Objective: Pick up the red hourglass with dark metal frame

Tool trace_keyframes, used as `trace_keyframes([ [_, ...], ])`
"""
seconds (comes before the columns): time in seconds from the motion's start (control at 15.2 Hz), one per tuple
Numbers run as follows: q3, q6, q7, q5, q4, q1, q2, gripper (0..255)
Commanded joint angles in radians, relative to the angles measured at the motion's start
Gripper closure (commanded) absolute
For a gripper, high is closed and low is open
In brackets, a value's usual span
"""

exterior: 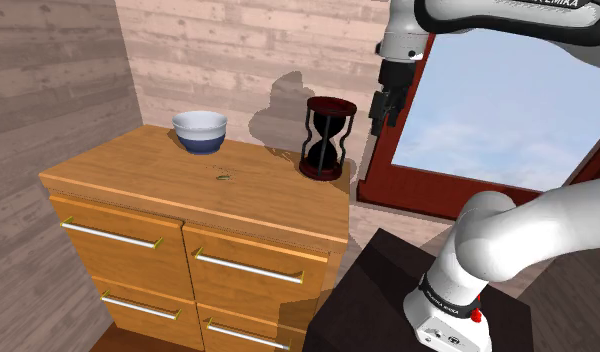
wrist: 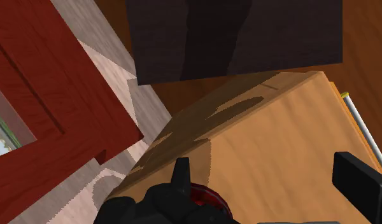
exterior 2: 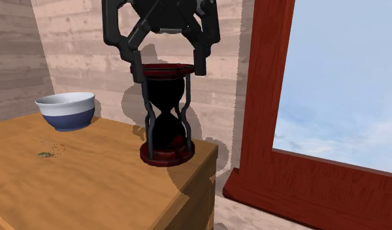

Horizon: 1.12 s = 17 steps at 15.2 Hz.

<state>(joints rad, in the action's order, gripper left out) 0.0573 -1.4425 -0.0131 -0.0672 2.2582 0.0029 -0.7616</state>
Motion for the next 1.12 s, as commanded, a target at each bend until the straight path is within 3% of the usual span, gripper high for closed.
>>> trace_keyframes([
  [0.0,0.0,0.0,0.0,0.0,0.0,0.0,0.0,0],
  [0.4,-0.223,-0.526,-0.422,-0.072,0.357,-0.117,-0.179,0],
  [0.59,-0.377,-0.784,-0.679,-0.143,0.469,-0.225,-0.184,0],
  [0.79,-0.585,-1.014,-0.986,-0.244,0.52,-0.415,-0.153,0],
  [1.06,-0.947,-1.22,-1.432,-0.371,0.488,-0.807,-0.174,0],
])
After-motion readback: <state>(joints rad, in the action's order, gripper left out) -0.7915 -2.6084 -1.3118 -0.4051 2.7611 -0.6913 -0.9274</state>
